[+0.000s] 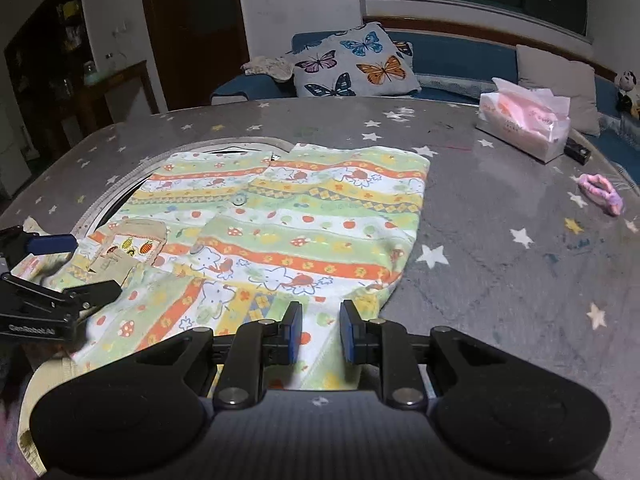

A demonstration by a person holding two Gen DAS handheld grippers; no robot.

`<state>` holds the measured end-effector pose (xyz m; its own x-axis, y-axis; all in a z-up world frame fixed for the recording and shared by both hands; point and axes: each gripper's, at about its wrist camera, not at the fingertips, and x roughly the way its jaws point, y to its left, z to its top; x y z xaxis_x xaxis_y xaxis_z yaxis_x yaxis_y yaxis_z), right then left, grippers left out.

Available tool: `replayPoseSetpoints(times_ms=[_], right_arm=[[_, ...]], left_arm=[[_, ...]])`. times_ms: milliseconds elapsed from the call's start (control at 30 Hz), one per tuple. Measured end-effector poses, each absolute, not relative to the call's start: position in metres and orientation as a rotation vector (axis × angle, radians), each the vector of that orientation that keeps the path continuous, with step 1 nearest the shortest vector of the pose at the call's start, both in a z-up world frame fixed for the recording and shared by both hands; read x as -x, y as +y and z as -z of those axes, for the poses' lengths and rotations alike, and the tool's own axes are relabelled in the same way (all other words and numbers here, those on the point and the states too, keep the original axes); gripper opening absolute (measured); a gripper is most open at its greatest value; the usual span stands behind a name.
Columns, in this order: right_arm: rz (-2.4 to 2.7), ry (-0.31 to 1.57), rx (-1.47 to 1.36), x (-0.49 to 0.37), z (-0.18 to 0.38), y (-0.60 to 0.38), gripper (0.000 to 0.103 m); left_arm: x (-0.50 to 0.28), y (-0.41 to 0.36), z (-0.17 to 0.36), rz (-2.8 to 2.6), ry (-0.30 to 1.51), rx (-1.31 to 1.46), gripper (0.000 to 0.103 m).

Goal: Fold clothes
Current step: 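Grasp the khaki sleeve cuff with the left gripper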

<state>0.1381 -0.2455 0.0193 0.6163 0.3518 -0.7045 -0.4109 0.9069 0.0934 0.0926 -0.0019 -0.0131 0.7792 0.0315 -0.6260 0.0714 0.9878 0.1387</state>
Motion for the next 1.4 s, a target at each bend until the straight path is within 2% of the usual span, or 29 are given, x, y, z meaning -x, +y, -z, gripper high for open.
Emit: replayPoseSetpoints(times_ms=[67, 133, 367, 567, 833, 1000, 1133, 1367, 1400], right_arm=[[-0.442, 0.787, 0.093, -0.134, -0.024, -0.243, 0.029], [-0.473, 0.771, 0.11, -0.128, -0.03, -0.235, 0.032], [-0.637, 0.714, 0.159, -0.108, -0.043, -0.187, 0.034], [-0.718, 0.726, 0.231, -0.094, -0.026, -0.15, 0.035], [-0.738, 0.693, 0.302, -0.077, -0.024, -0.138, 0.04], [-0.759, 0.711, 0.319, -0.074, -0.016, -0.133, 0.047], [-0.756, 0.71, 0.296, -0.075, -0.022, -0.136, 0.047], [-0.752, 0.703, 0.286, -0.072, -0.026, -0.14, 0.047], [-0.751, 0.704, 0.283, -0.072, -0.026, -0.14, 0.047]], left_arm=[[-0.09, -0.002, 0.012, 0.023, 0.666, -0.167, 0.097], [-0.087, 0.003, 0.008, 0.019, 0.658, -0.159, 0.097], [-0.069, 0.042, -0.013, -0.083, 0.607, -0.098, 0.097], [-0.044, 0.091, -0.018, -0.227, 0.6, -0.04, 0.097], [-0.008, 0.151, -0.012, -0.412, 0.614, 0.028, 0.097], [0.008, 0.178, -0.01, -0.499, 0.601, 0.078, 0.095], [0.015, 0.195, -0.009, -0.535, 0.594, 0.122, 0.086], [0.01, 0.215, 0.0, -0.542, 0.616, 0.182, 0.06], [0.009, 0.217, 0.001, -0.539, 0.619, 0.194, 0.059]])
